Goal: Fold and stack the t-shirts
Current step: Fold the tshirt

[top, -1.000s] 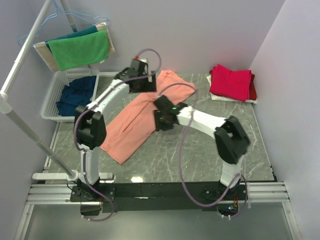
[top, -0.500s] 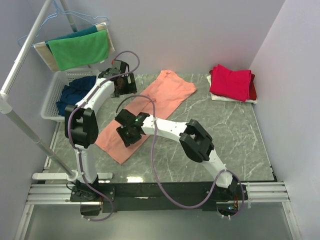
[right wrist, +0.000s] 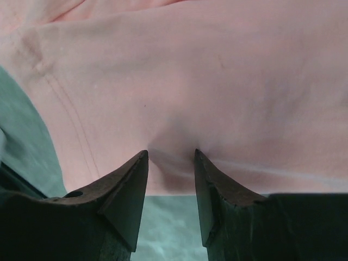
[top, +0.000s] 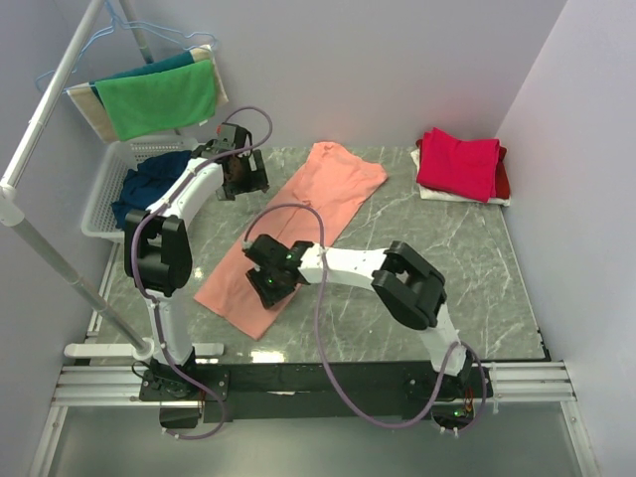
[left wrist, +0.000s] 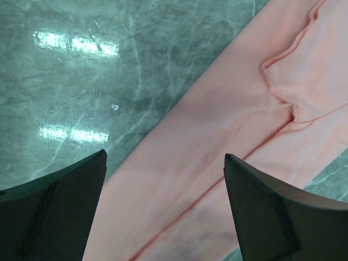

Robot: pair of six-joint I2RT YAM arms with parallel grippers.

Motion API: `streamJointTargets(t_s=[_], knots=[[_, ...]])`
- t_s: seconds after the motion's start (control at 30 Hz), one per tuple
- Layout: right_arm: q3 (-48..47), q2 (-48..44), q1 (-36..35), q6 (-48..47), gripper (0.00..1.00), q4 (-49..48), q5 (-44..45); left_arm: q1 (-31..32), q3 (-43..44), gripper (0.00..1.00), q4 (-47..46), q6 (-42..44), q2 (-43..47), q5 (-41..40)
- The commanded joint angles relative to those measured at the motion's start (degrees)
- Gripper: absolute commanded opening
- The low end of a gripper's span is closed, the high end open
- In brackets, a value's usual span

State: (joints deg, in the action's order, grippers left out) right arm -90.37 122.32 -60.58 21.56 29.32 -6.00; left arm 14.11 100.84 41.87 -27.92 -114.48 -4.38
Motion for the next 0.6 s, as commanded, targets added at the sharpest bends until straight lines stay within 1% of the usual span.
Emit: streamJointTargets(t_s=[0.0,0.1,0.17,0.27,0.3,0.43,0.53,0.57], knots=[[11.7,-3.9,-2.1,0.4,0.47,9.5,1.3,0.0,2.7,0.93,-1.2,-1.0,1.3,3.5],[18.3,-8.7,-3.1,1.5,0.47,10.5,1.6,0.2,2.0,0.93,-3.0,-1.6,0.8,5.8],[20.6,-12.3,-3.8,2.7,0.47,11.2,2.3,0.6,1.7,0.93,-3.8,-1.6,0.3,7.1],[25.8,-17.4,-4.2,4.9,0.47,13.0,2.9,2.1,2.8,0.93,-4.1,-1.2,-1.4,7.3],[28.7,-18.7,-4.2,5.3,0.47,13.1,2.4,3.2,3.3,0.93,-3.9,-1.0,-1.9,7.3],[34.1,-23.4,-4.2,10.3,0.47,15.0,3.3,7.6,5.9,0.92,-4.1,0.5,-5.0,7.2],[36.9,-26.8,-4.2,14.3,0.47,17.1,4.4,11.9,9.5,0.92,-4.0,1.2,-8.5,8.0],[37.6,-27.8,-4.2,14.8,0.47,17.1,4.7,14.0,12.3,0.92,-3.0,1.3,-10.9,7.8]])
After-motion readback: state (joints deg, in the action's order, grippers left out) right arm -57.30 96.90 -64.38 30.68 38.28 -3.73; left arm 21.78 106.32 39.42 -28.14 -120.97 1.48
